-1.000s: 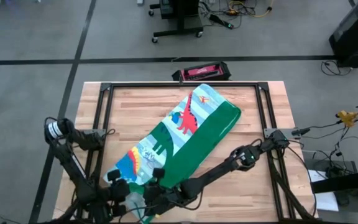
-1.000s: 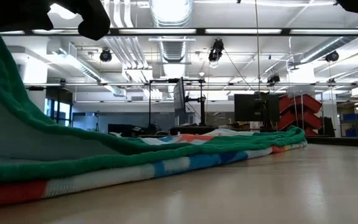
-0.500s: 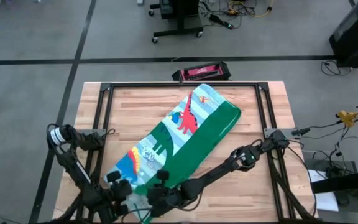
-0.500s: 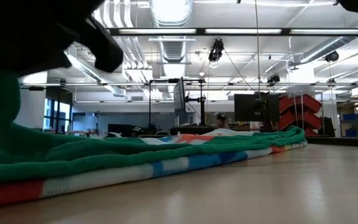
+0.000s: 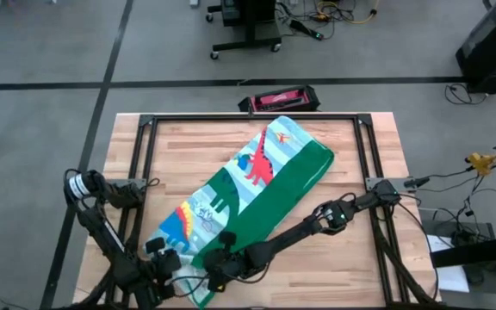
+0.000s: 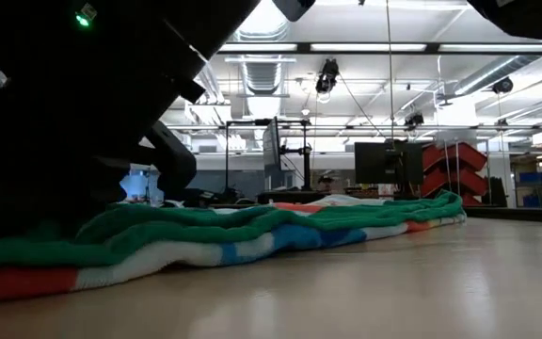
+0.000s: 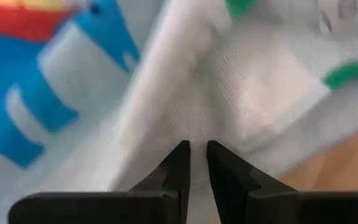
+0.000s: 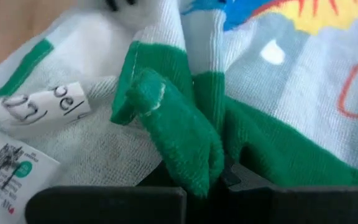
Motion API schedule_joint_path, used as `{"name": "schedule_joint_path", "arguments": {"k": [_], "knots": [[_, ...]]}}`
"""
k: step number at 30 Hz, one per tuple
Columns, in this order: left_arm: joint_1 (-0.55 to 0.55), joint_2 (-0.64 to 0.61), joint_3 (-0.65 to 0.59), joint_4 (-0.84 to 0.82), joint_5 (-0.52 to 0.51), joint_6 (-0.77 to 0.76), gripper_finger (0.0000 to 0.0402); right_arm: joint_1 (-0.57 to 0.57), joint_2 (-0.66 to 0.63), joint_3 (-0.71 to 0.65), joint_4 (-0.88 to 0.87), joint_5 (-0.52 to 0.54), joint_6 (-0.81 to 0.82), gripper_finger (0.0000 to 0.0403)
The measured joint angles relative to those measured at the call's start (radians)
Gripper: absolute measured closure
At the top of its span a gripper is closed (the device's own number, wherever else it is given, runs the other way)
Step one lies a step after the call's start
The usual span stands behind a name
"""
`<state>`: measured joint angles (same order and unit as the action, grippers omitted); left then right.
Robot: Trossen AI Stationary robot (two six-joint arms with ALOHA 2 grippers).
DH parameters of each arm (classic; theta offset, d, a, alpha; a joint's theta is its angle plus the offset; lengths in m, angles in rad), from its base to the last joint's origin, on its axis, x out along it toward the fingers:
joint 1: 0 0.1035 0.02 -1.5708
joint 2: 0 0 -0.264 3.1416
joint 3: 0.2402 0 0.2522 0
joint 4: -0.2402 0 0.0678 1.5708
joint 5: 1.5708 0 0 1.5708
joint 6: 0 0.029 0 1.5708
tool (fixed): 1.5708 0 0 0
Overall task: Roll towel
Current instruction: Fold the multi-color dinosaur print towel
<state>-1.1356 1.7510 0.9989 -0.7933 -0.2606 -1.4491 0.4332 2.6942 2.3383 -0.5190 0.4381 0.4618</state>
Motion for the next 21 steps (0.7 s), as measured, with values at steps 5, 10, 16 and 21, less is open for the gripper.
{"name": "schedule_joint_path", "arguments": {"k": [5, 10, 16, 21], "knots": [[-0.024, -0.003, 0.001, -0.018, 0.065, -0.045, 0.0361, 0.0, 0.0, 0.0, -0.009, 0.0, 0.002, 0.0403], [-0.03, -0.023, 0.001, -0.044, 0.096, -0.059, 0.0361, 0.0, 0.0, -0.002, -0.01, -0.011, 0.003, 0.0403], [-0.031, -0.074, 0.03, -0.104, 0.077, -0.054, 0.0361, 0.0, -0.003, -0.003, -0.007, -0.012, -0.002, 0.0403], [-0.031, -0.093, 0.052, -0.048, -0.134, -0.023, 0.0361, 0.002, -0.017, -0.007, 0.012, -0.013, -0.027, 0.0403]]}}
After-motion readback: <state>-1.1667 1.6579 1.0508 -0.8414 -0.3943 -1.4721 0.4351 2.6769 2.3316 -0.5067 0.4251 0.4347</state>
